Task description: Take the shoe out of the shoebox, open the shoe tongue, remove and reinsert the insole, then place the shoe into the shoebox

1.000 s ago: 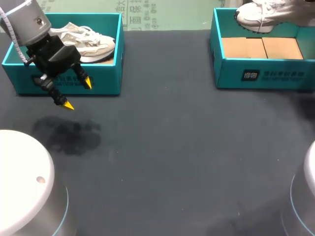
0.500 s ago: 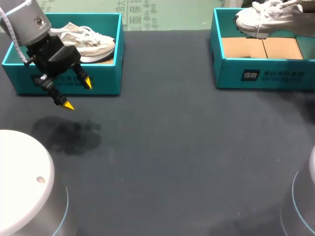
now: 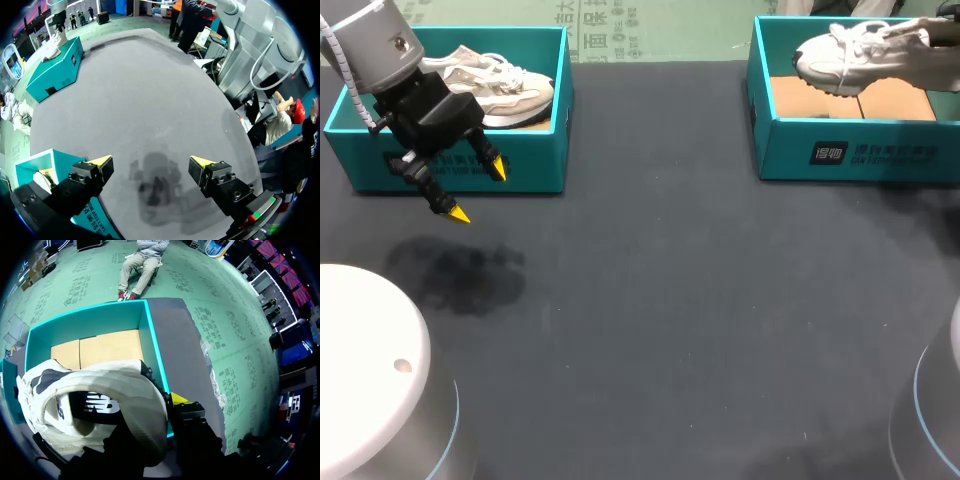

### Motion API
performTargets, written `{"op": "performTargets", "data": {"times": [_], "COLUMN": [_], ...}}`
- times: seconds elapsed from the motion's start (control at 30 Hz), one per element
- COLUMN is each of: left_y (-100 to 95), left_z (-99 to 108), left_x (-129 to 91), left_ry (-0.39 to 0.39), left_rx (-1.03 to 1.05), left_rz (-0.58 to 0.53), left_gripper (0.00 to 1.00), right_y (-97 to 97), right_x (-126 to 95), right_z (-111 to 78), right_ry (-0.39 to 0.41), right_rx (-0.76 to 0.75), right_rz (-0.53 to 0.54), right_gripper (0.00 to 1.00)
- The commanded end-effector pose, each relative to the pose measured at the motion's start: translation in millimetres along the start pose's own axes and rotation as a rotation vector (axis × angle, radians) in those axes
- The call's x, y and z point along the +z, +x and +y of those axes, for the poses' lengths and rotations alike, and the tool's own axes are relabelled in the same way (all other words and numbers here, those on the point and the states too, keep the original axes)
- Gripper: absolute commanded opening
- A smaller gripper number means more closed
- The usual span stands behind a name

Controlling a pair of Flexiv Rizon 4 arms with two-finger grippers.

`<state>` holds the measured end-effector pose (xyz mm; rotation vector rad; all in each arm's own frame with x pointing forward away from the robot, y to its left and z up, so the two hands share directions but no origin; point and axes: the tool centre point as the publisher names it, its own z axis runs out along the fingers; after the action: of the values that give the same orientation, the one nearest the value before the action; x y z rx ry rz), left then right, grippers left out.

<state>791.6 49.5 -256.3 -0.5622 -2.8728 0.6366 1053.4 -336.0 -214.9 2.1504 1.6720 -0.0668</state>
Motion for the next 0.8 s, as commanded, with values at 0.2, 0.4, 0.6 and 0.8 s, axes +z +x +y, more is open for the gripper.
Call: {"op": "performTargets", "data": {"times": [0.2, 0.4, 0.6, 0.8], "left_y": [0.7, 0.7, 0.7, 0.7], "left_z": [0, 0, 0, 0], "left_x": [0, 0, 0, 0], "left_ry": [-0.003, -0.003, -0.003, -0.003], "left_rx": [0.001, 0.001, 0.001, 0.001], "left_rz": [-0.001, -0.001, -0.001, -0.001], "left_gripper": [1.0, 1.0, 1.0, 1.0], "right_y": [5.8, 11.6, 17.5, 19.1], "right_x": [15, 33, 47, 54], "right_z": [-6.0, -15.4, -22.6, -28.7], "right_ry": [-0.009, 0.011, 0.012, 0.024], "right_rx": [-0.01, -0.012, -0.016, -0.018], "right_rz": [0.013, 0.025, 0.017, 0.022], "right_gripper": [0.0, 0.0, 0.0, 0.0]}}
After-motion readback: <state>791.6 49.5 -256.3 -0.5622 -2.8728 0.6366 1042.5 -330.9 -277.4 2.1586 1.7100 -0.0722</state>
